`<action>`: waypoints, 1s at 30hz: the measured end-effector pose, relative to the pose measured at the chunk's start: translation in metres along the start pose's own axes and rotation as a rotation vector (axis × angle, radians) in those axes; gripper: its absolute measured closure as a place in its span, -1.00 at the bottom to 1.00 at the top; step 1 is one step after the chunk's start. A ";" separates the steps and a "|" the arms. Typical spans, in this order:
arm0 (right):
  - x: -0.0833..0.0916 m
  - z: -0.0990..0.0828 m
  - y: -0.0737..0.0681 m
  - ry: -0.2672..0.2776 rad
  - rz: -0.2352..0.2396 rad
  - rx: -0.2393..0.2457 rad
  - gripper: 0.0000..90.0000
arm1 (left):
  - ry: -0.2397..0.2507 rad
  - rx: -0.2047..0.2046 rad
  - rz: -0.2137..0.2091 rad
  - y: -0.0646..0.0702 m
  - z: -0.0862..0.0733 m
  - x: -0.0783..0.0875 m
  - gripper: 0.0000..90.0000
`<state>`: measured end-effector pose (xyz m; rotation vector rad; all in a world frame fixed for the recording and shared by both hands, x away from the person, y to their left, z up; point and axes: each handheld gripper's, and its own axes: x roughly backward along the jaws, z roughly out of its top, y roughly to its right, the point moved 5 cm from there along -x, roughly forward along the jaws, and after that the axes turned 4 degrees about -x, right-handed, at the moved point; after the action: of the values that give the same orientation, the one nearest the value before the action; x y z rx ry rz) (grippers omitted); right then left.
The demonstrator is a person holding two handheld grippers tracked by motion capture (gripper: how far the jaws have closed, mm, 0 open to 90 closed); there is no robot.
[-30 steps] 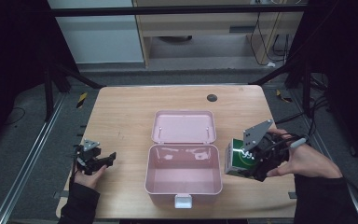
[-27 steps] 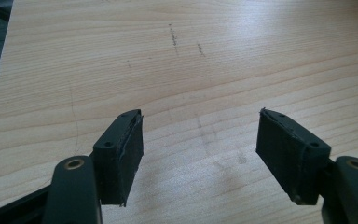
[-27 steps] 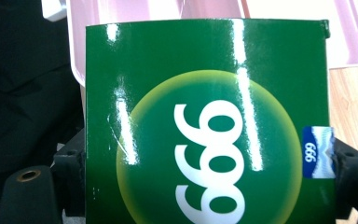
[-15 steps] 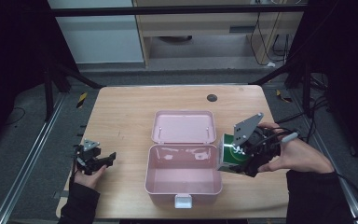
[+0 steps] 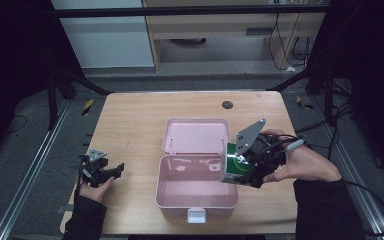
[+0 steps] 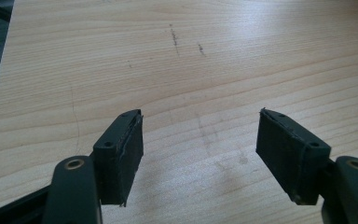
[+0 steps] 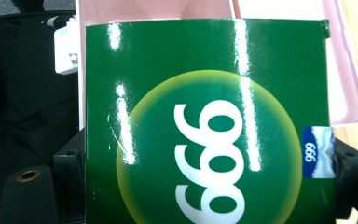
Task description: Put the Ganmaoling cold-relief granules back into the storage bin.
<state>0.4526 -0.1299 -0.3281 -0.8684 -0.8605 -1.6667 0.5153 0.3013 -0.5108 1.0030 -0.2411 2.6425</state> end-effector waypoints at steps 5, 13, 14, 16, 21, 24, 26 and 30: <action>-0.006 0.007 0.002 0.014 0.004 -0.003 -0.65 | 0.002 0.001 0.001 0.000 0.000 0.000 -0.31; -0.011 0.012 0.001 0.005 0.009 0.001 -0.65 | 0.001 -0.001 0.001 0.000 0.000 0.000 -0.31; -0.013 0.015 0.001 0.008 0.011 0.005 -0.65 | 0.002 0.001 0.001 0.000 0.000 0.000 -0.31; -0.014 0.018 0.001 0.007 0.009 0.008 -0.65 | 0.002 0.000 0.001 0.000 0.000 0.000 -0.31; -0.019 0.026 0.001 0.012 0.017 0.022 -0.65 | 0.003 -0.001 0.000 0.000 0.000 0.000 -0.31; -0.022 0.028 0.001 0.025 0.024 0.019 -0.65 | 0.003 0.000 0.000 0.000 0.000 0.000 -0.31; -0.025 0.030 0.002 0.023 0.018 0.024 -0.65 | 0.003 0.000 0.000 -0.001 0.000 0.000 -0.31; -0.030 0.030 0.003 0.009 0.020 0.028 -0.65 | 0.003 0.000 0.000 -0.001 0.000 0.000 -0.31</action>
<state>0.4657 -0.0905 -0.3394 -0.8472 -0.8640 -1.6363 0.5155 0.3020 -0.5103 0.9985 -0.2403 2.6439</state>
